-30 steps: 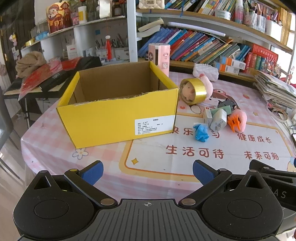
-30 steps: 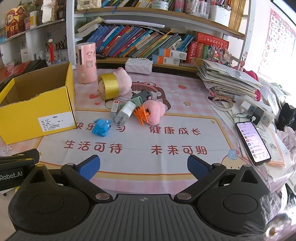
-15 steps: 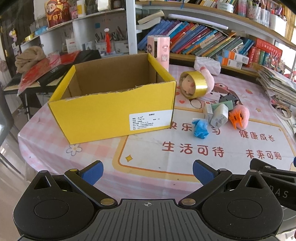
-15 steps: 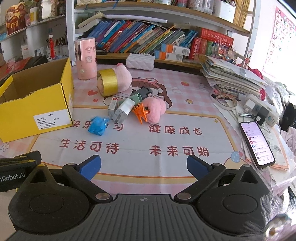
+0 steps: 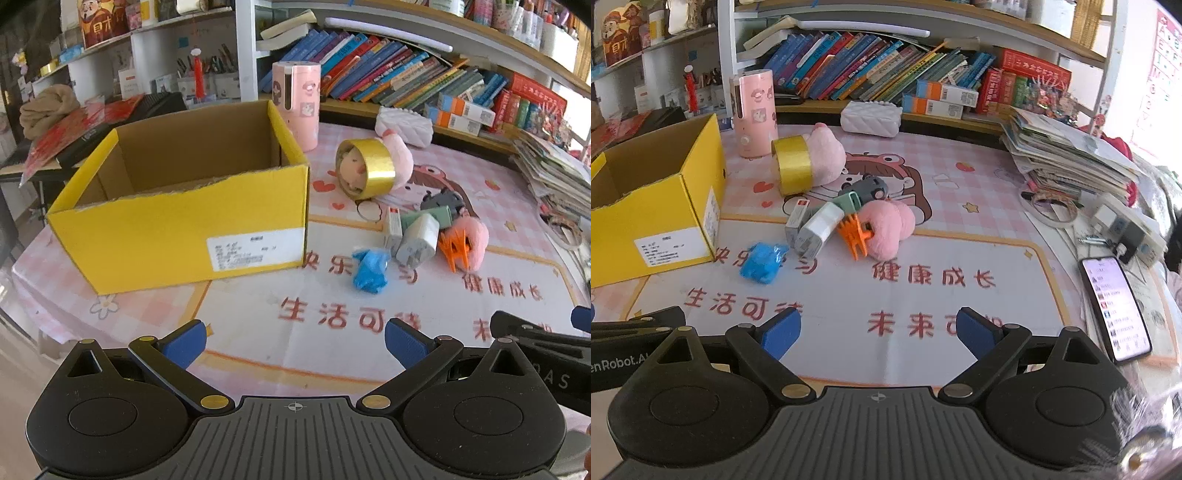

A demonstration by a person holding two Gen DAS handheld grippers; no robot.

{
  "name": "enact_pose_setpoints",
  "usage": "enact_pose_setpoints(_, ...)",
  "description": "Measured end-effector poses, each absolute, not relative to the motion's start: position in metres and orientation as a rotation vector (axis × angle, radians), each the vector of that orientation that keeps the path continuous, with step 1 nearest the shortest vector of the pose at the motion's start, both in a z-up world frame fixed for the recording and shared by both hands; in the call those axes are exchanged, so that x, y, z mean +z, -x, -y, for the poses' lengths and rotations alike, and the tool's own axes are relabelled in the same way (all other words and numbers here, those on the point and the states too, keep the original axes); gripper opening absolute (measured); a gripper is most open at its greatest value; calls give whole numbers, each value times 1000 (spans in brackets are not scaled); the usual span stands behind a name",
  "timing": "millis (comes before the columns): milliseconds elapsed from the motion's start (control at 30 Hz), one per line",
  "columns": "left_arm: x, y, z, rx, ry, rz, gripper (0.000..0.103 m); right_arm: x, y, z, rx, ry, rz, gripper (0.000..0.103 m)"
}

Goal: Organize objects
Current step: 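Move the left gripper to the blue plush while the right approaches the pink plush, then close the left gripper on the blue plush while the right grasps the pink plush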

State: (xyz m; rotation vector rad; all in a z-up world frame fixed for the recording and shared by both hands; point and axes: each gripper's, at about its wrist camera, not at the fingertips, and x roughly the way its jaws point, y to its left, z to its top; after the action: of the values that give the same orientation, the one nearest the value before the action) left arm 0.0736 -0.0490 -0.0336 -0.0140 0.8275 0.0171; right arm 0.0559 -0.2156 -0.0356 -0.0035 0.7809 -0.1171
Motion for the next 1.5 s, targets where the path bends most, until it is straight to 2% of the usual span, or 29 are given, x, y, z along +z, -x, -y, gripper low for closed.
enact_pose_setpoints(467,-47,-120,88,59,50,-869,103,-46,-115,282,-63,-63,-810,91)
enact_pose_setpoints(600,-46,-130,100,46,33,-834,103,-46,-130,297,-33,-75,-806,87)
enact_pose_setpoints(733,-51,-135,110,32,10,-831,101,-44,-140,307,-11,-86,-779,74)
enact_pose_setpoints(767,-53,-137,112,23,13,-838,99,-45,-143,310,-7,-89,-779,69)
enact_pose_setpoints(867,-59,-144,119,3,14,-859,83,-47,-154,316,8,-100,-787,64)
enact_pose_setpoints(933,-63,-150,123,1,-1,-868,70,-49,-159,319,21,-102,-792,63)
enact_pose_setpoints(1033,-69,-159,127,6,-17,-879,58,-51,-165,322,36,-93,-794,64)
enact_pose_setpoints(1267,-91,-183,131,15,-68,-934,43,-52,-174,327,65,-83,-793,64)
enact_pose_setpoints(1367,-92,-186,130,-1,-48,-931,33,-52,-178,328,83,-91,-792,66)
enact_pose_setpoints(1400,-91,-186,129,-5,-41,-937,26,-53,-180,328,89,-97,-794,67)
enact_pose_setpoints(1500,-83,-180,124,-6,6,-919,25,-55,-186,327,107,-133,-808,70)
